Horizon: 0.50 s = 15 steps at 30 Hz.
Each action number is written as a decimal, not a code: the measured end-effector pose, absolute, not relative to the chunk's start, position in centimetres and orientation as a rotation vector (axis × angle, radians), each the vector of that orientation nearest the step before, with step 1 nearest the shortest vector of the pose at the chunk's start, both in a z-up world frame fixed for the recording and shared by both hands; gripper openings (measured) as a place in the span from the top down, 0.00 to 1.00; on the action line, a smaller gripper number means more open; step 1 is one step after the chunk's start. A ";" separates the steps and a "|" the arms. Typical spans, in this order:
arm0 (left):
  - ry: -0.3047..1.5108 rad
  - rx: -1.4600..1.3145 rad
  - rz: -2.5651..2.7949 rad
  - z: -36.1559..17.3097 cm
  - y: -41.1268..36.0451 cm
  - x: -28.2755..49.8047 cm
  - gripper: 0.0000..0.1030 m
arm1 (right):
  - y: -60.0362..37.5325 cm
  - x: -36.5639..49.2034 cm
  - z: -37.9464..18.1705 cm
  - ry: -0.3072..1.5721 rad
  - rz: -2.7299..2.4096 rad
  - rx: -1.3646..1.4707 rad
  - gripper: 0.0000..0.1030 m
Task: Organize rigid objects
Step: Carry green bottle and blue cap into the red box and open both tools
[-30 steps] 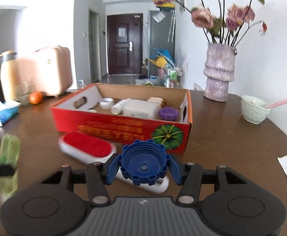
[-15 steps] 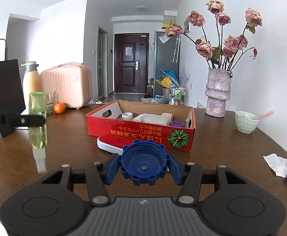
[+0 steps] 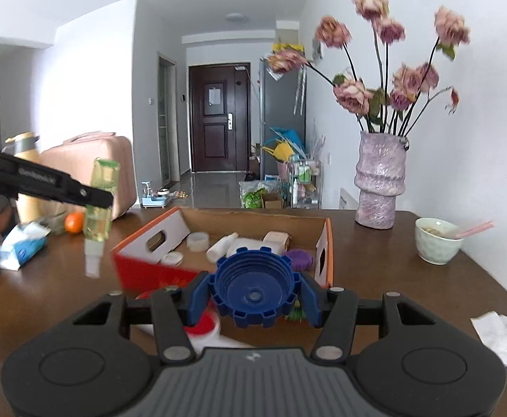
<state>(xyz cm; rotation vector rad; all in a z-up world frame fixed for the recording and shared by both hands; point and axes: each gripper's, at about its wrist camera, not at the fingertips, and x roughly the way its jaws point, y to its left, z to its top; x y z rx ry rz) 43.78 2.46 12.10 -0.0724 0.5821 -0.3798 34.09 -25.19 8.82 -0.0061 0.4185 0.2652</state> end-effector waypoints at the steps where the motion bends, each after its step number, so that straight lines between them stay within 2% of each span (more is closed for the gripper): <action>1: 0.607 -0.060 -0.368 11.8 2.2 45.7 0.70 | -25.2 36.1 8.9 0.439 0.268 0.004 0.48; 7: 0.803 -0.024 -0.309 6.8 0.9 56.8 0.70 | -24.1 47.1 6.8 0.584 0.238 -0.008 0.48; 14: 0.882 0.017 -0.280 2.1 0.3 61.8 0.69 | -21.9 54.3 3.0 0.713 0.174 -0.169 0.48; 15: 0.877 0.030 -0.289 1.7 0.1 61.9 0.63 | -21.7 54.8 2.6 0.722 0.175 -0.178 0.48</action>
